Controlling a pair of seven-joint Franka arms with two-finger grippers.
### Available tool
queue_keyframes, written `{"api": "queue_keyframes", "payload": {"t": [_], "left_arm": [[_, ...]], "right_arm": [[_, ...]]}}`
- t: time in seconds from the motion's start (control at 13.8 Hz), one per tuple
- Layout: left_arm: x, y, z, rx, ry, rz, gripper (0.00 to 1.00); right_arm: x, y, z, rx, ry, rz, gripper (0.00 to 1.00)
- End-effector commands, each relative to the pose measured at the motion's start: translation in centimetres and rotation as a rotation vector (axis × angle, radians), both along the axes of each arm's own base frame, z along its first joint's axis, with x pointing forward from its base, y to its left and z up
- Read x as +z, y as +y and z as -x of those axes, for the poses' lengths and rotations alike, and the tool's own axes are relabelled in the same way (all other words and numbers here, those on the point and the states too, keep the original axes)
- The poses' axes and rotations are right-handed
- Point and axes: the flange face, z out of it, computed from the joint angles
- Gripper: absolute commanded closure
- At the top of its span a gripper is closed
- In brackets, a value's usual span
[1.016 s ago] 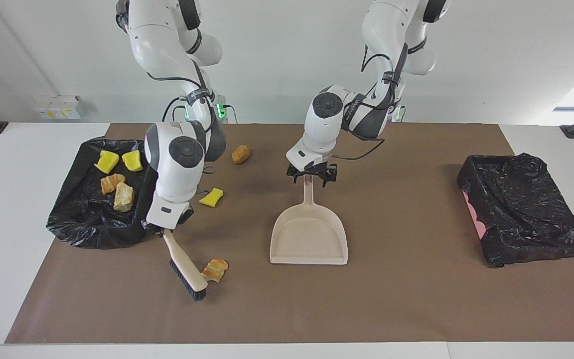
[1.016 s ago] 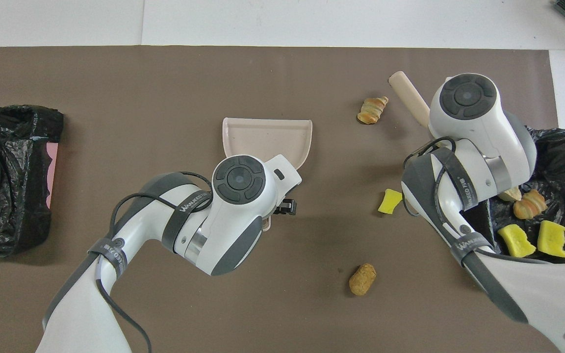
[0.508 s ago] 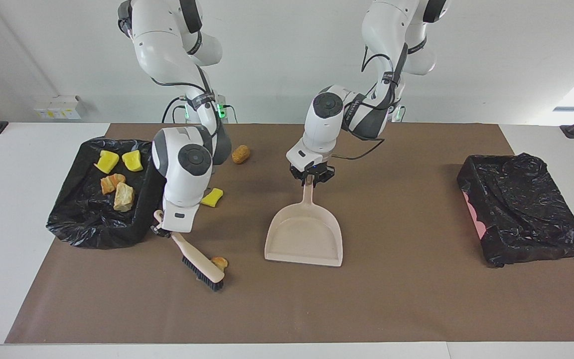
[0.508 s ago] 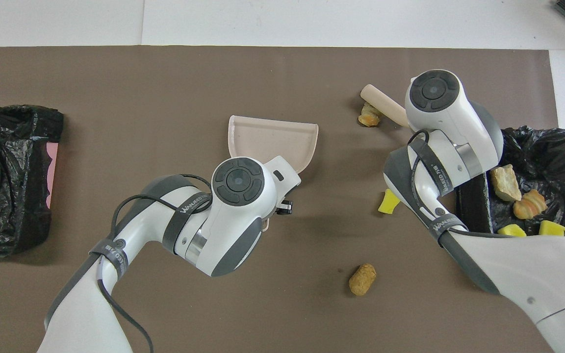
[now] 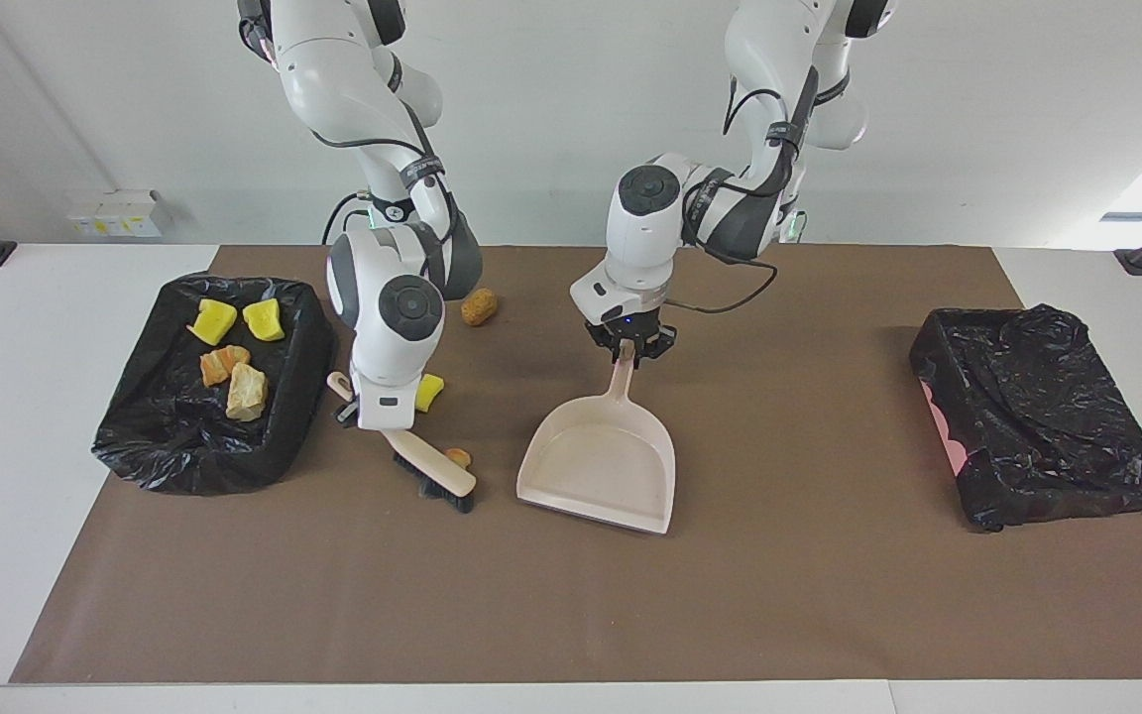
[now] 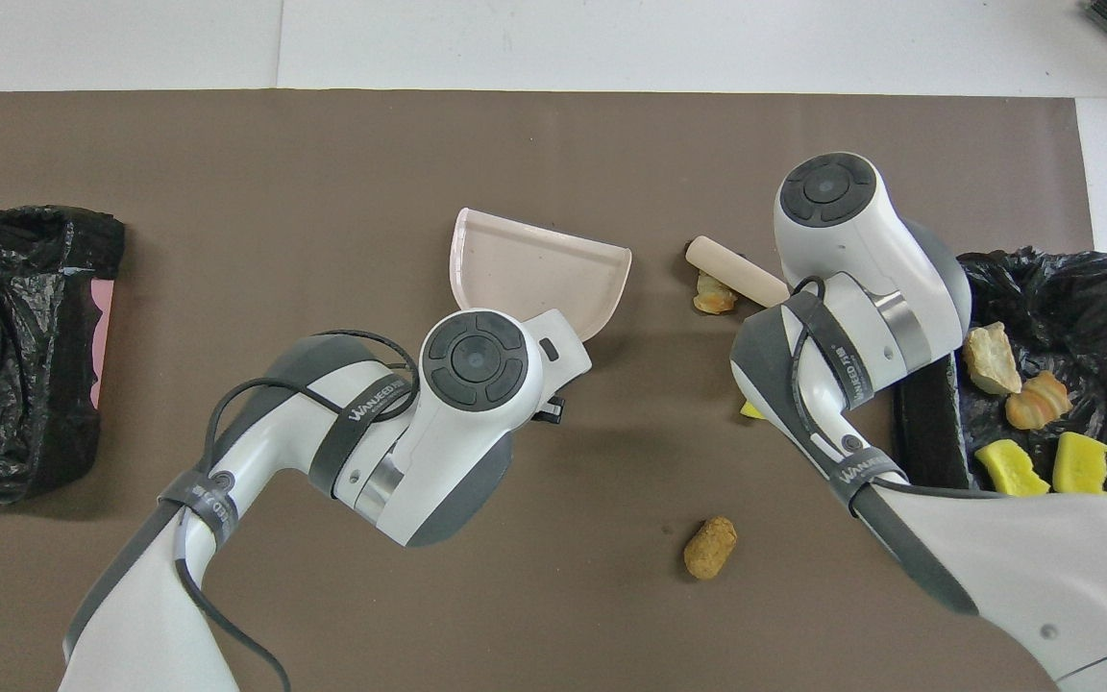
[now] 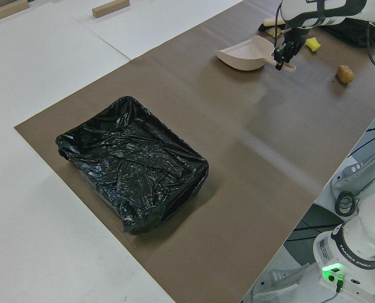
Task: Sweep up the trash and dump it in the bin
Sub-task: 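Sweep the snack pieces toward the dustpan with the right gripper's brush, then slide the dustpan with the left gripper while the right gripper sweeps pieces in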
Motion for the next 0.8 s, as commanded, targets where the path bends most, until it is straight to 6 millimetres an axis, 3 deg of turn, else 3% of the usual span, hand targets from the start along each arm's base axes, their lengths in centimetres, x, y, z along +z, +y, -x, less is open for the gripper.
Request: {"api": "queue_keyframes", "payload": {"t": [0.0,0.07,0.36,0.51,0.73], "left_arm": [[3.5,1.6,0.8,-0.123,-0.012,-0.026,1.0],[4.2,2.3,1.0,-0.177,-0.003,-0.034,1.0],[6.9,9.2,-1.8,-0.368,0.023,-0.039,1.0],[7.7,11.9,-2.6,-0.475,0.036,-0.038,1.0],[7.3,14.8,-2.8,-0.625,0.11,-0.043,1.0]], "right_arm": [[0.0,2.6,4.6,-0.058,0.045,-0.044,1.0],[0.2,3.7,5.5,-0.085,0.045,-0.042,1.0],[1.1,6.7,9.0,-0.219,0.084,-0.018,1.0],[3.3,6.6,9.7,-0.284,0.086,-0.035,1.0],[6.6,5.1,11.5,-0.416,0.112,0.013,1.0]]}}
